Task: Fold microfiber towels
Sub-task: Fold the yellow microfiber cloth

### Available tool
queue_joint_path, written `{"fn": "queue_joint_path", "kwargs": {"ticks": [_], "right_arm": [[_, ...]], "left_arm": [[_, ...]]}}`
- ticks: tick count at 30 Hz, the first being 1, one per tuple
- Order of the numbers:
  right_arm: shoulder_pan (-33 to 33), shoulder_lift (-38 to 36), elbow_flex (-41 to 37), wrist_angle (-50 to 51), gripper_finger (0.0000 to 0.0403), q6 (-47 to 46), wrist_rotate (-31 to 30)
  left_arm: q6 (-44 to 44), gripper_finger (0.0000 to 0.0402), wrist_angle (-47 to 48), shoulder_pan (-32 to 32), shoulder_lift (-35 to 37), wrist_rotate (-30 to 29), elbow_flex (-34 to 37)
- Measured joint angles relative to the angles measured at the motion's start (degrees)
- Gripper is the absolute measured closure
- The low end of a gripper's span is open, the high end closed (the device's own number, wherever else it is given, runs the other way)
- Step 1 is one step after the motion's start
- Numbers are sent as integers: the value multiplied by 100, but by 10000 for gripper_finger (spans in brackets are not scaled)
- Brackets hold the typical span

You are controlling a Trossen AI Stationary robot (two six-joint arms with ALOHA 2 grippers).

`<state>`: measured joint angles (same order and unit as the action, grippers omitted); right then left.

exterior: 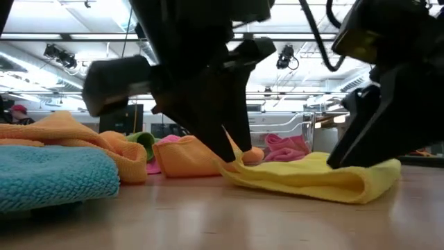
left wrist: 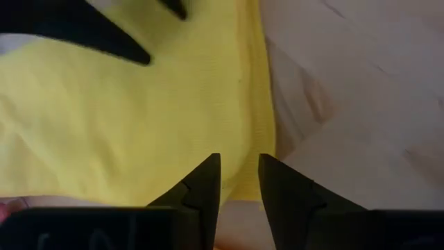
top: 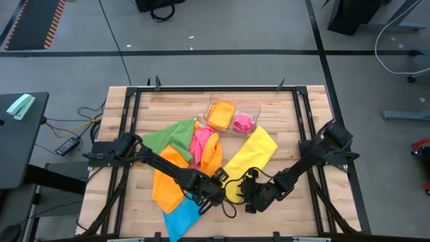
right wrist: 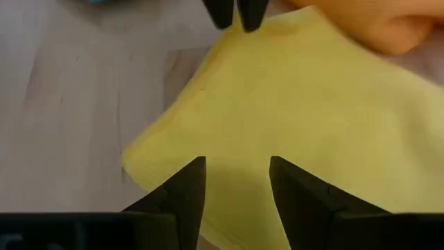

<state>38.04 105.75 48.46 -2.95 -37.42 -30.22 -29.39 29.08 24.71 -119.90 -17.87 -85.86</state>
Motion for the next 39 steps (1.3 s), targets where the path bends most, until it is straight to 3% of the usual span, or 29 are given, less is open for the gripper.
{"fn": "queue_joint_path", "kwargs": {"ticks": [4,8,13,15,19,23,30,39], "right_arm": [[89,113,97,236,233,21,585],[317,-96,137,1201,233,-334,1269],[843,-861,77,2854,233,-1034,2172],[1008,-1259,39,3304,233,-1332,2247],[1211,-1920,71,3719,233,-1954,1551],[1289,-2039,76,3230,233,-1969,605],[1272,-1066,92,1671,233,-1145,25],[1274,299,1113,2271,233,-1199,-229]], "left_arm": [[55,294,140,1,113,-78,-6],[78,295,190,-4,243,-96,-3],[203,295,52,4,346,-87,-5],[201,295,44,4,346,-70,-5],[185,296,-87,-2,346,28,-5],[274,296,-212,-16,344,61,-5],[652,299,13,-18,344,63,-3],[1174,306,785,56,344,61,-3]]}}
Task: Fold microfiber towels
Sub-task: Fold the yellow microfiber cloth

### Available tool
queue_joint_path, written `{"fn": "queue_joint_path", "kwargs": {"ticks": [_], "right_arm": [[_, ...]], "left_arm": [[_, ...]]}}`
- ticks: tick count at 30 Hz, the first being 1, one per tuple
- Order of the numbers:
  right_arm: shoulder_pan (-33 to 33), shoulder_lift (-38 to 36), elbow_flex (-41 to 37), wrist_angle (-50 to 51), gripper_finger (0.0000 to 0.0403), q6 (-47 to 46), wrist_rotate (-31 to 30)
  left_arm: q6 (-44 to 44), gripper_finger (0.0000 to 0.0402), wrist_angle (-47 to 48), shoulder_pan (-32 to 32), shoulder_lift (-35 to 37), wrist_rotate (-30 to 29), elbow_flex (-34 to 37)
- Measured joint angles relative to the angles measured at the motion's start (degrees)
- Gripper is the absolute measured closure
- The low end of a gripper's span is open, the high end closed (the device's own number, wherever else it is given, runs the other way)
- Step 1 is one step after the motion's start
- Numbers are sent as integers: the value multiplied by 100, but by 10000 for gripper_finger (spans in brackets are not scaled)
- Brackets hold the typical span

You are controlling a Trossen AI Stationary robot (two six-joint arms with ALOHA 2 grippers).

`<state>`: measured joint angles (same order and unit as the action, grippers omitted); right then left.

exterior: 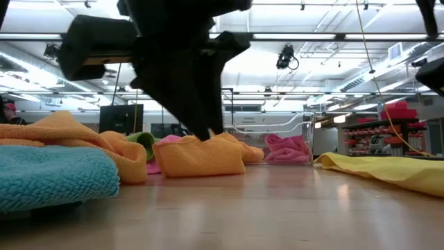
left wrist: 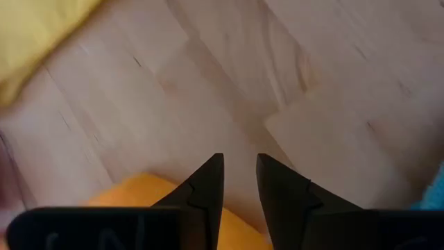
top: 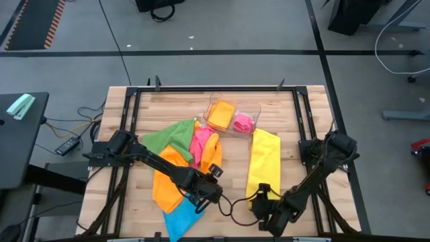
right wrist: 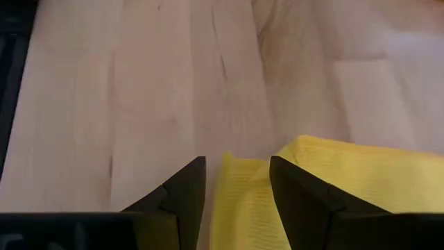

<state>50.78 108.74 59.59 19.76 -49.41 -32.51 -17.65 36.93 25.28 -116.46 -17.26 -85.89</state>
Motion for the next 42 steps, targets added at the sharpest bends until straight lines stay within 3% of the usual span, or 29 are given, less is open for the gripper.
{"fn": "queue_joint_path", "kwargs": {"ticks": [8,21,24,32,36,42], "right_arm": [[120,396,656,923,233,-300,-109],[234,654,695,1253,236,-964,-266],[224,654,676,1328,260,-1086,-260],[190,650,671,1323,390,-967,-109],[172,462,641,1319,396,-793,141],[186,-530,647,1211,398,-434,388]], "left_arm": [[207,321,249,103,0,-2,0],[205,329,255,100,0,0,0],[207,332,252,100,0,-1,0],[207,337,234,100,0,-1,0],[268,340,222,118,0,-2,0],[327,350,22,218,38,19,2]]}}
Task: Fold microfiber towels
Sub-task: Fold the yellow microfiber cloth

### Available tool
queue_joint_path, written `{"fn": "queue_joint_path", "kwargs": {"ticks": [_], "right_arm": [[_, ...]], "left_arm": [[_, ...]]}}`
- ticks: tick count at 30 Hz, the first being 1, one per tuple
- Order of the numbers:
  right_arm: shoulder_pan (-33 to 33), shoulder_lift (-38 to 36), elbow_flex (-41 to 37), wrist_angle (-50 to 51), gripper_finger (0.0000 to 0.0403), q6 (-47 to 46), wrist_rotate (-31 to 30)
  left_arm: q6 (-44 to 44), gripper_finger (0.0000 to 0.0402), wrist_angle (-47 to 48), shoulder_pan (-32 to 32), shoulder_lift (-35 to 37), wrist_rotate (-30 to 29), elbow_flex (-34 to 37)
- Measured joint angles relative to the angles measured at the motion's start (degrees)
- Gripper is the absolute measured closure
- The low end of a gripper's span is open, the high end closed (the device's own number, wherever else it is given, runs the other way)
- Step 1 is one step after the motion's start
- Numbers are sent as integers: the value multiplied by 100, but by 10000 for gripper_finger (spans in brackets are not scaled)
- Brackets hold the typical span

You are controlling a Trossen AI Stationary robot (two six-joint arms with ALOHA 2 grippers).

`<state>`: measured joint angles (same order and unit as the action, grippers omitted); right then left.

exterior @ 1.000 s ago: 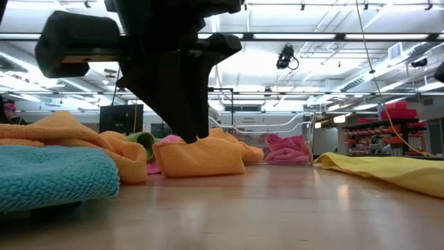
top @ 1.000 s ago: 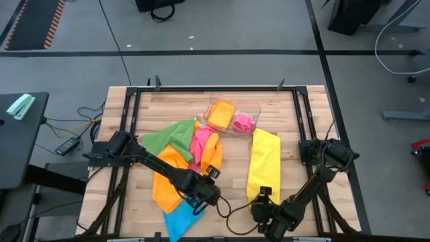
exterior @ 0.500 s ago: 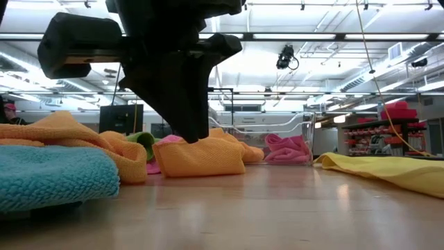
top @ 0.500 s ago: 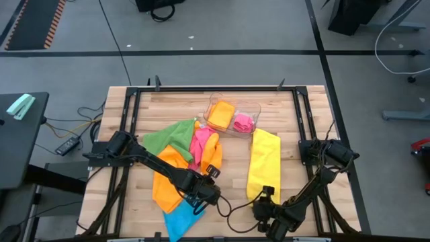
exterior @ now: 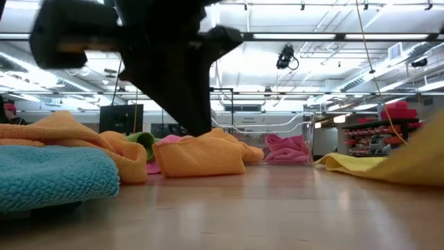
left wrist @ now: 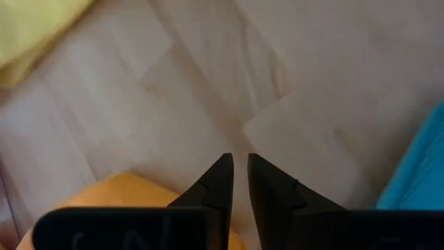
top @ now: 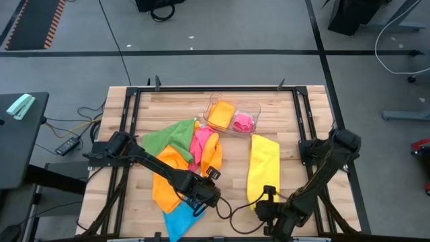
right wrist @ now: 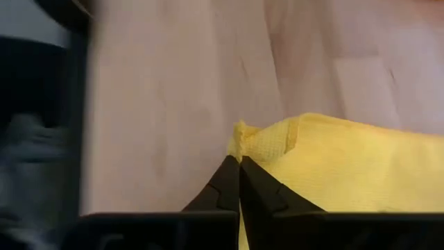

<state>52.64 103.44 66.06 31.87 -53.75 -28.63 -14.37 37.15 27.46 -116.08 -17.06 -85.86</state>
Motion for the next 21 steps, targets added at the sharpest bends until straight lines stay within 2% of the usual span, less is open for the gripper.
{"fn": "queue_joint_path", "kwargs": {"ticks": [6,9,12,17,21], "right_arm": [[15,-1140,161,-254,398,163,765],[44,-1503,476,-267,399,157,942],[74,-1672,975,-269,399,329,1183],[171,-1679,2174,-18,399,1310,1637],[274,-1685,3160,763,399,1746,1653]], "left_arm": [[24,348,-104,130,36,40,0],[24,346,-103,176,36,40,0],[28,347,-92,190,37,41,0],[24,353,-61,206,104,38,0],[21,351,-10,199,180,38,0]]}}
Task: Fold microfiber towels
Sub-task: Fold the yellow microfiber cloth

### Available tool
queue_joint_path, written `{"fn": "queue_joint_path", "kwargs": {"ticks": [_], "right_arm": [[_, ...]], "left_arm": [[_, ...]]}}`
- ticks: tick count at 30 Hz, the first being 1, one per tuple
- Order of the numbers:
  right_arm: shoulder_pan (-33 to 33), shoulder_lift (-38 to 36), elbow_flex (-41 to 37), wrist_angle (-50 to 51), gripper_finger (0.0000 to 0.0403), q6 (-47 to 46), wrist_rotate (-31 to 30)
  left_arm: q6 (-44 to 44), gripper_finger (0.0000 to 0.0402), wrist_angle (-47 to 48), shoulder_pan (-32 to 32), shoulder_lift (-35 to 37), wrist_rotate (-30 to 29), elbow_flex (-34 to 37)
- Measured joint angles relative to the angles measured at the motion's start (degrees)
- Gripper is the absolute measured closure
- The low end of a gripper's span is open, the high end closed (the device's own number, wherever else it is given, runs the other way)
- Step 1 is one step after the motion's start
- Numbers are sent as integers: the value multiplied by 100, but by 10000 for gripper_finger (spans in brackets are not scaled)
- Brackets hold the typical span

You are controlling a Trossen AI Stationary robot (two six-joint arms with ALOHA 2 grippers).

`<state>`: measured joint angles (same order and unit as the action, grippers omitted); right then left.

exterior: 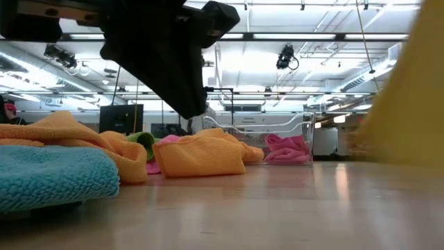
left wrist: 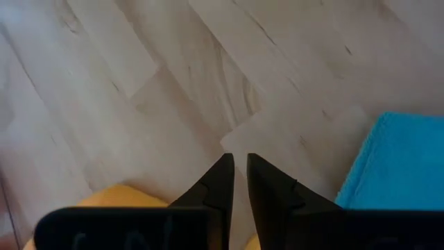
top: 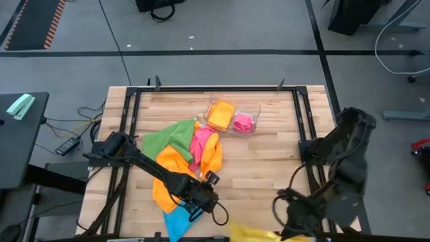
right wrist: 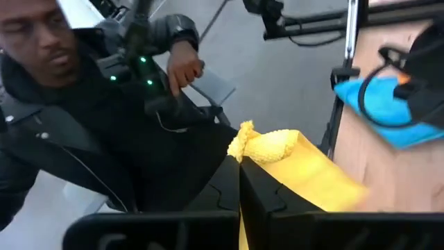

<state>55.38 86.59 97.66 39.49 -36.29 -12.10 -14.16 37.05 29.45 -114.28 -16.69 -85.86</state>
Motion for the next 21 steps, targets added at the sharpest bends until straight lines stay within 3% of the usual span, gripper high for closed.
{"fn": "queue_joint_path", "kwargs": {"ticks": [4,8,21], "right_arm": [[26,-7,650,596,399,193,-4],[-257,-12,642,1359,399,79,17],[-1848,8,-2174,1222,398,-289,28]], "left_arm": [[-3,350,36,-13,68,-7,-2],[-1,354,42,-15,81,-2,0],[3,360,-91,-13,81,2,0]]}}
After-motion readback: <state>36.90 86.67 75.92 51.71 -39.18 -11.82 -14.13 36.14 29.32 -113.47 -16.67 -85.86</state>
